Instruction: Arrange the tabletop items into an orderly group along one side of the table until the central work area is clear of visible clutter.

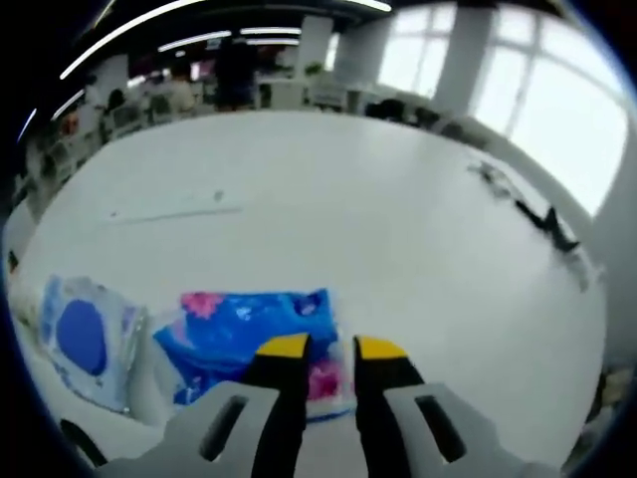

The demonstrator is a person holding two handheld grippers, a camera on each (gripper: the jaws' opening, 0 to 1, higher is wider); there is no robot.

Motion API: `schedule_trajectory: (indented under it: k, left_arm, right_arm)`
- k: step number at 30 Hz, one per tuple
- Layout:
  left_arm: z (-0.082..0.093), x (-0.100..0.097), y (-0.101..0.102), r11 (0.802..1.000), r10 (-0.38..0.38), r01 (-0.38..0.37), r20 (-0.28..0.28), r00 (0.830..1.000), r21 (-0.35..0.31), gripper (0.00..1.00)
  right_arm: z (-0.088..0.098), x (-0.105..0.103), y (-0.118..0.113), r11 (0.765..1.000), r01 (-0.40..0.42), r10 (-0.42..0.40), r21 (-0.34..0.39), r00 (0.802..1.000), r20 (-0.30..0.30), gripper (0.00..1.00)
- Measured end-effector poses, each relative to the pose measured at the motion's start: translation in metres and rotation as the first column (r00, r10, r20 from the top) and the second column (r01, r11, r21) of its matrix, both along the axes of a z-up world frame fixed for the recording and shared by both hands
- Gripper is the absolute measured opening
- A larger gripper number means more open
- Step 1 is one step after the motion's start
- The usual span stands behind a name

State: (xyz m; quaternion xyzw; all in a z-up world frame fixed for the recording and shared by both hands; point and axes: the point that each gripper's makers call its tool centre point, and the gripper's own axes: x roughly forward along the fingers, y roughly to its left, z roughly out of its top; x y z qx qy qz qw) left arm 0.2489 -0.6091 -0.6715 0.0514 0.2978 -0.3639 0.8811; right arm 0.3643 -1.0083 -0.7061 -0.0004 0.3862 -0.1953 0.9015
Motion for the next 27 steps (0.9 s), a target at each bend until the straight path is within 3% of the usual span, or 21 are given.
schedule_trajectory:
  k: [12,21,27]
  left_arm:
    - [0.005,0.006,-0.002,1.0,-0.003,0.003,0.018,1.0,-0.004,0.79]
    - [0.01,0.015,-0.002,1.0,0.005,-0.005,0.025,1.0,-0.016,0.79]
    - [0.015,0.024,0.001,1.0,0.021,-0.02,0.035,0.999,-0.022,0.79]
  right_arm:
    - [0.012,-0.007,0.018,0.992,-0.12,0.12,-0.03,0.993,-0.013,0.3]
    - [0.019,-0.013,0.039,0.983,-0.184,0.185,0.012,0.983,-0.009,0.41]
    - [0.025,-0.018,0.057,0.973,-0.222,0.221,0.058,0.975,0.028,0.47]
